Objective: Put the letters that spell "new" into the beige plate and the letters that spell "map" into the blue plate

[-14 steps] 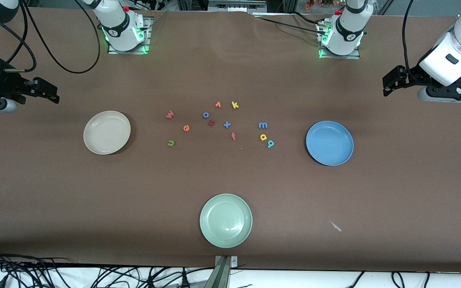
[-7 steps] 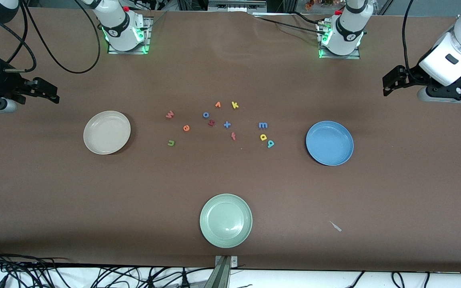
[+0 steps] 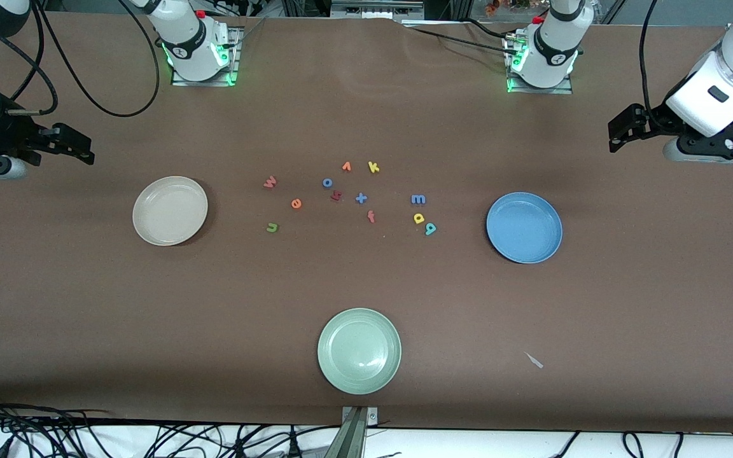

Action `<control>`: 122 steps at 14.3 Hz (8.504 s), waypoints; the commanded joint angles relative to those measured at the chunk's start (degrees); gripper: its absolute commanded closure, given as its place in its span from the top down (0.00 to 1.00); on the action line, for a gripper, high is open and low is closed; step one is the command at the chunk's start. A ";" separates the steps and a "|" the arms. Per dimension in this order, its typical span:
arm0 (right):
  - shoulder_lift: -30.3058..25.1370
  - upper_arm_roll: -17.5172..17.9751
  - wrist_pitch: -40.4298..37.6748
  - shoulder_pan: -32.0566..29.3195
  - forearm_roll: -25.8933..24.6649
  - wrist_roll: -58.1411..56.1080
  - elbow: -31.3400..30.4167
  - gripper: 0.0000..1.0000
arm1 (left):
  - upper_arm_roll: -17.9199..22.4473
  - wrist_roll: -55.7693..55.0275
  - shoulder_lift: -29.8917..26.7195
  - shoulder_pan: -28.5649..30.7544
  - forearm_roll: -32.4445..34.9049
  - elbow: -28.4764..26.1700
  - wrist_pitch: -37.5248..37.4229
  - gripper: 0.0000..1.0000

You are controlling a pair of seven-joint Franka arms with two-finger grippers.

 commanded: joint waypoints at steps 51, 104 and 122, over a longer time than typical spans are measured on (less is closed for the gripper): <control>27.98 0.65 50.56 24.06 0.90 29.10 -18.89 1.00 | -2.85 -54.70 38.96 -20.94 -7.55 -6.09 39.09 0.67; 21.15 -6.45 37.28 23.79 1.07 9.26 -20.18 0.20 | -13.64 -30.85 32.11 -3.00 0.01 -7.94 25.90 1.00; 12.18 -9.65 42.74 24.32 2.04 28.43 -33.47 1.00 | -15.77 -46.51 41.86 -12.23 0.63 -8.37 43.92 0.76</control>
